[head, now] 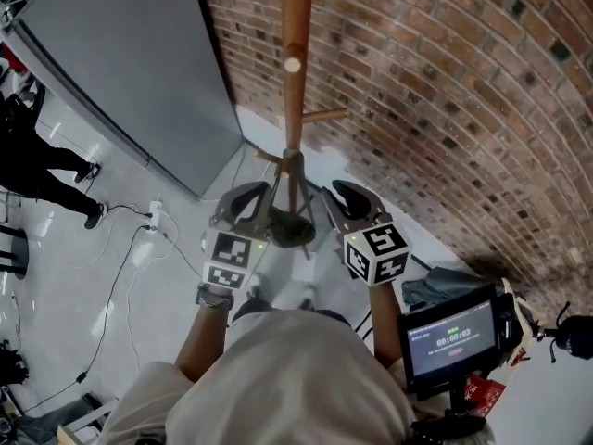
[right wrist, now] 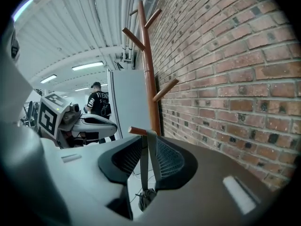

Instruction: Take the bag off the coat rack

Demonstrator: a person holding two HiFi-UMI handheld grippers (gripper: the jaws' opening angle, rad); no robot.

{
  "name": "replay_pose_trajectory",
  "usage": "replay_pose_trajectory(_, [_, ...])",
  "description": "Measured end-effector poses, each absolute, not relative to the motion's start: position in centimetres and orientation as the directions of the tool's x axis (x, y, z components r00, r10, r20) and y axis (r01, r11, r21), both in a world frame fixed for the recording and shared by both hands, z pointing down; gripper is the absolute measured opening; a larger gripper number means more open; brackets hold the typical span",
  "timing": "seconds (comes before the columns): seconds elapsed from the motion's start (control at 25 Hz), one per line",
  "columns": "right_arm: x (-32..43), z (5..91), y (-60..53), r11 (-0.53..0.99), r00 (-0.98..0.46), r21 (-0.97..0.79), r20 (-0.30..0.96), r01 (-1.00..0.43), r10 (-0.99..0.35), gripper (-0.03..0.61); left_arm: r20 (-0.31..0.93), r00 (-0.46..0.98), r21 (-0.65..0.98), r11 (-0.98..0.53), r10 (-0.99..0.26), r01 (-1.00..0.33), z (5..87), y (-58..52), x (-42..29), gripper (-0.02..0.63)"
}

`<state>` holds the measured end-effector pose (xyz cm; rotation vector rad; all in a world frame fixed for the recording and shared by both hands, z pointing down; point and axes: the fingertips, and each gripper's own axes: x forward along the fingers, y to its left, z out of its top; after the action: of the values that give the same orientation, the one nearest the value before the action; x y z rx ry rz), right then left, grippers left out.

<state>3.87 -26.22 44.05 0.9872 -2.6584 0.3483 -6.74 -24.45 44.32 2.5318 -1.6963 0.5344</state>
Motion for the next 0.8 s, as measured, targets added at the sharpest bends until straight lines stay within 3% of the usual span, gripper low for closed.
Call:
replay_pose_trajectory(0.12, [3.0,45.2,-26.8,0.716,-0.697,-0.110,0.368,-0.690,-0.615,0.104,0.328,0.391,-0.140,-0.453,-0.860,-0.881,45.3,-25.6,-6.9,0.047])
replay_pose_trajectory(0.8, [-0.8,54.0,-29.5,0.699,-0.646,-0.102,0.492,-0.708,-0.583,0.153,0.448,0.490,-0.064,-0.574,-0.748,-0.817,54.1,-30.0,-6.2,0.117])
